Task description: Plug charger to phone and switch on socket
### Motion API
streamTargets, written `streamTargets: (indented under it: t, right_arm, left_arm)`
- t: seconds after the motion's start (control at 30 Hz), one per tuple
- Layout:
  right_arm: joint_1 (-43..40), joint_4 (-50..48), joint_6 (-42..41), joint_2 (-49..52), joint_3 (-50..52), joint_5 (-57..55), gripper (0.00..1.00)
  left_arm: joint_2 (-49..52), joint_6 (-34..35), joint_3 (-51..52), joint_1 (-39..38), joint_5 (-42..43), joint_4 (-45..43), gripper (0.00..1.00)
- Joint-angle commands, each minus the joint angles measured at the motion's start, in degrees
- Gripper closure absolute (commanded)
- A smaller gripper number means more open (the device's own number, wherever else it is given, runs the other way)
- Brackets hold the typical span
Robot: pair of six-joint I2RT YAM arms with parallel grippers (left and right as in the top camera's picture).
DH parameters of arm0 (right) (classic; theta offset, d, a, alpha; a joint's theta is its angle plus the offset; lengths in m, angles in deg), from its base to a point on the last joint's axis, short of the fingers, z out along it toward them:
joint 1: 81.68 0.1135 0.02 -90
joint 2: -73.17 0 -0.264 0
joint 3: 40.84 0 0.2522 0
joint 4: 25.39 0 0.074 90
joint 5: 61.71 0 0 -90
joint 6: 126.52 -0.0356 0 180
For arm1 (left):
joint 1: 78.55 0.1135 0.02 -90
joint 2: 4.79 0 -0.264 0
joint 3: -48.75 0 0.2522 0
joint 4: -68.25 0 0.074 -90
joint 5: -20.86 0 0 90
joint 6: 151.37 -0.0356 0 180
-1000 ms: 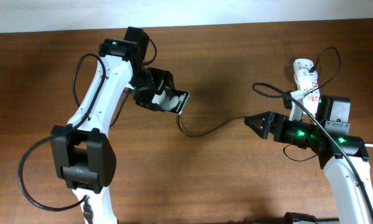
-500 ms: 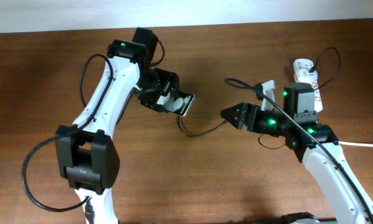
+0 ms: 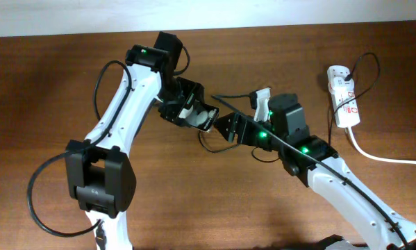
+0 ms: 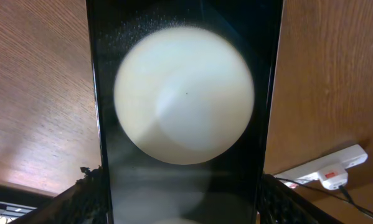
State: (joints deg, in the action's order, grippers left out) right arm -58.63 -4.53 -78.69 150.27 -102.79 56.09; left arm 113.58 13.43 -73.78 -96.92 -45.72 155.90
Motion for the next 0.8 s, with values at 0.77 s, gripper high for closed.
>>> streamTargets:
  t: [0.77]
  right_arm:
    - [6.3, -8.1, -7.0, 6.9, -1.0, -11.0, 0.5]
  left_arm:
    - [-3.0, 3.6, -1.4, -6.0, -0.7, -1.0, 1.0]
